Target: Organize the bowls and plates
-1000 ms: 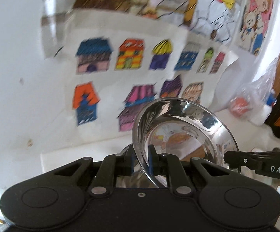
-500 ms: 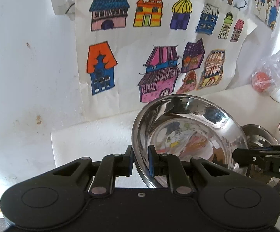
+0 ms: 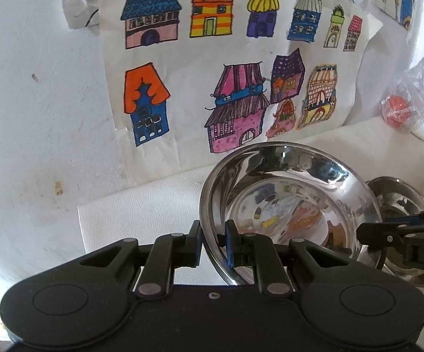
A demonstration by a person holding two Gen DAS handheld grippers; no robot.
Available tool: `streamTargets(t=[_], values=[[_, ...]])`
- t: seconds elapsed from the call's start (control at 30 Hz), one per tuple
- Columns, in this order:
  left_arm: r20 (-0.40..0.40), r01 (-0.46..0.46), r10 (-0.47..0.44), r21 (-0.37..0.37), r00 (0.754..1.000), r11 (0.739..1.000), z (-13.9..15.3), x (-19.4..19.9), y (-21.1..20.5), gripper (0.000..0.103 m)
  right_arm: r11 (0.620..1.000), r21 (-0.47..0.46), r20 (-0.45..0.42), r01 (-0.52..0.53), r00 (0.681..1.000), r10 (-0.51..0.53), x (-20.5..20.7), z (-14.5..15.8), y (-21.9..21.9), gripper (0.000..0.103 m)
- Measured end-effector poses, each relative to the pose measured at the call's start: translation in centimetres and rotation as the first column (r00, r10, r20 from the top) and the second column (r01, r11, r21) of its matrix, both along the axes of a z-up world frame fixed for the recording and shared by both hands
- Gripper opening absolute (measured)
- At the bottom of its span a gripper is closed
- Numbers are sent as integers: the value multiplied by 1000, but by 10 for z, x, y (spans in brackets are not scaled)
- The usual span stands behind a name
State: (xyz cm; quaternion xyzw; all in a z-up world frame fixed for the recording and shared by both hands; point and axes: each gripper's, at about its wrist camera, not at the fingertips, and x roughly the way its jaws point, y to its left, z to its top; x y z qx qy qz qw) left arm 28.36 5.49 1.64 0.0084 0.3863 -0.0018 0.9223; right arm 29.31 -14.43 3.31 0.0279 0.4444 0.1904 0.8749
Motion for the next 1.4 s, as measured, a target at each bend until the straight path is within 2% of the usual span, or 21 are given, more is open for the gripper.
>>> streamTargets(t=[0.4,0.67,0.77,0.87,0.93,1.03,1.17,1.23,1.3,1.4], values=[[-26,-8,8,-20,1000,1000,-2,2,2,19,1000,-19,9,-8,1000,8,-1,1,1,23],[-5,-14,13,-28,1000,1000,3,-1,3,19,1000,-12,13,-8,1000,8,-1,-1,-3,26],[2,-14,14,-35,1000,999,7,-2,3,23,1000,0,19,-3,1000,3,-1,-1,-7,27],[11,-15,15,-43,1000,999,9,-4,3,30,1000,14,38,-4,999,3,-4,4,-10,30],[17,-11,12,-52,1000,999,12,-5,3,38,1000,16,61,-6,998,5,-8,10,-13,43],[41,-2,5,-65,999,998,18,-8,0,52,999,33,96,-5,995,1,-16,17,-23,58],[82,13,-8,-67,997,998,28,-12,-10,66,999,50,150,15,988,-23,-32,28,-43,74],[102,27,-19,-71,995,997,33,-14,-16,74,998,54,180,35,983,-45,-41,31,-56,85],[123,48,-38,-80,992,996,38,-15,-24,80,994,85,191,66,978,-81,-50,34,-72,93],[148,84,-71,-82,986,993,42,-18,-38,83,985,135,204,107,970,-133,-64,38,-96,97]])
